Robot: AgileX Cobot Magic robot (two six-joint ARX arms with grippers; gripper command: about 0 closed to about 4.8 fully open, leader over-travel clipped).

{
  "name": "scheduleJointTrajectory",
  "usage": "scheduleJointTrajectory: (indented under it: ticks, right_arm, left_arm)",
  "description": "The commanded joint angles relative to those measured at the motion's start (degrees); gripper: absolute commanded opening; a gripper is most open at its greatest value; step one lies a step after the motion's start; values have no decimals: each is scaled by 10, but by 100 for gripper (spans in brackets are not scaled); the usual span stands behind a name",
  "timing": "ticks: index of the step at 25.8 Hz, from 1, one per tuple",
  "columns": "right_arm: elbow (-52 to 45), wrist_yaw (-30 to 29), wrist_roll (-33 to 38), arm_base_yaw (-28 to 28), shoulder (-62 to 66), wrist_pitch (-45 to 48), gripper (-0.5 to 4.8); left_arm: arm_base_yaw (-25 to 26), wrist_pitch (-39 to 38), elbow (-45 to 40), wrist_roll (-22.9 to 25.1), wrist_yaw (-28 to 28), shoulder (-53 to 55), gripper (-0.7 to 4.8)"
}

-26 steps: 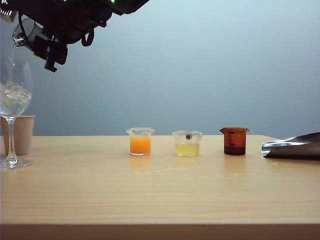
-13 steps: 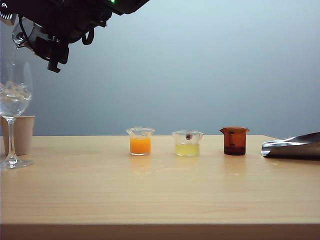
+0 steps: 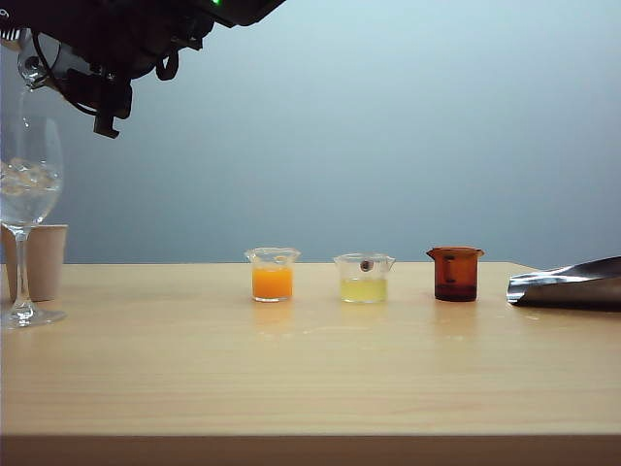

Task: Pick up the first measuring cup from the left, pour the coconut rum inside into the goblet, and finally put the measuring cup back in its original place.

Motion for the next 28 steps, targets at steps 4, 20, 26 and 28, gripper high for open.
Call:
scheduleJointTrajectory:
  ticks: [4, 20, 26, 28]
  right_arm:
    - [3, 5, -33, 2, -3, 26, 165]
    - [3, 5, -118, 2, -4, 36, 165]
    - [4, 5, -153, 2, -4, 37, 165]
    - [3, 5, -153, 2, -4, 39, 165]
  left_arm:
    - [0, 5, 2, 0, -1, -1, 4]
    - [0, 5, 2, 0, -1, -1, 4]
    - [0, 5, 2, 0, -1, -1, 4]
    - [0, 5, 2, 0, -1, -1, 4]
